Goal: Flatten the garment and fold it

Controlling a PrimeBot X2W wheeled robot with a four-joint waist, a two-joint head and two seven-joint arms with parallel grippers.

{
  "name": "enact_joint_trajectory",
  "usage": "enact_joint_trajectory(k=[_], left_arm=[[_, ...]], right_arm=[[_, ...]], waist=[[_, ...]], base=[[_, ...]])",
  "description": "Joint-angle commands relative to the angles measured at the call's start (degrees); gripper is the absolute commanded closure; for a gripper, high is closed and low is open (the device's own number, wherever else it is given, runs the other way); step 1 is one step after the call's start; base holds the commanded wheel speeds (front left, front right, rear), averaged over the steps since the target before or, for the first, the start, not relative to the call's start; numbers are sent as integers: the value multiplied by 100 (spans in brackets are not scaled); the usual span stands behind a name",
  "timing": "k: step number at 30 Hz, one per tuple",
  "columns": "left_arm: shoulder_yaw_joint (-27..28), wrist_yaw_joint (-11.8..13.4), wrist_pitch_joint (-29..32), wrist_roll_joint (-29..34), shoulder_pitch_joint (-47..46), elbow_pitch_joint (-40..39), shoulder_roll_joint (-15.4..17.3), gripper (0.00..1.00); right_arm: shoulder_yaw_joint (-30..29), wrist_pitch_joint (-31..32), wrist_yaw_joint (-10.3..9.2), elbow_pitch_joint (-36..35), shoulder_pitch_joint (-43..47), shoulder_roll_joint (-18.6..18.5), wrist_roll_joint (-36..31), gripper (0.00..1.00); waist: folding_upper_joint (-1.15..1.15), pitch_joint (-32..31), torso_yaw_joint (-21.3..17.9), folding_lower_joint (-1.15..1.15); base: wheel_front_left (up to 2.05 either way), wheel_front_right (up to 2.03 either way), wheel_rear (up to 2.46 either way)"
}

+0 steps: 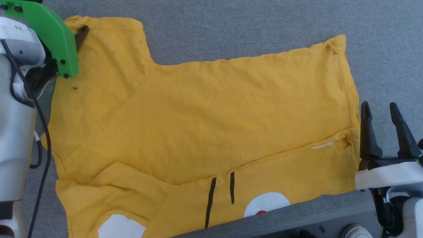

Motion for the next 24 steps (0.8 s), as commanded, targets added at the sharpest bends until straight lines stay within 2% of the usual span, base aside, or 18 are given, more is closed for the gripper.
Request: enact_joint_trajectory(k=[1,7,11,16,19,24], left_arm=[[-42,-33,107,-102,153,30,12,100],[-5,-63,-259,-137,266,-193,-6,100],[-85,-109,-505,-138,350,-266,-57,100],[-221,-153,-614,-184,357,-349,-138,100],[-285,-169,-658,-203,304,-376,-176,100],[-363,-182,-712,-222,219,-335,-231,100]], right_arm=[[-7,-30,-9,-33,-123,2,-10,0],[18,187,-9,-305,-479,2,-401,0],[10,766,-9,-591,-1066,-88,-527,0],[-111,2277,-9,-322,-1936,-492,-89,0],[-185,3277,-9,48,-2411,-699,45,0],[-232,4476,-9,791,-2912,-903,128,0]], waist=[[0,24,11,0],[0,-101,128,0],[0,-206,226,0],[0,-188,381,0],[0,-111,468,0],[0,-21,598,0]], base=[[0,0,0],[0,0,0],[0,0,0],[0,0,0],[0,0,0],[0,0,0]])
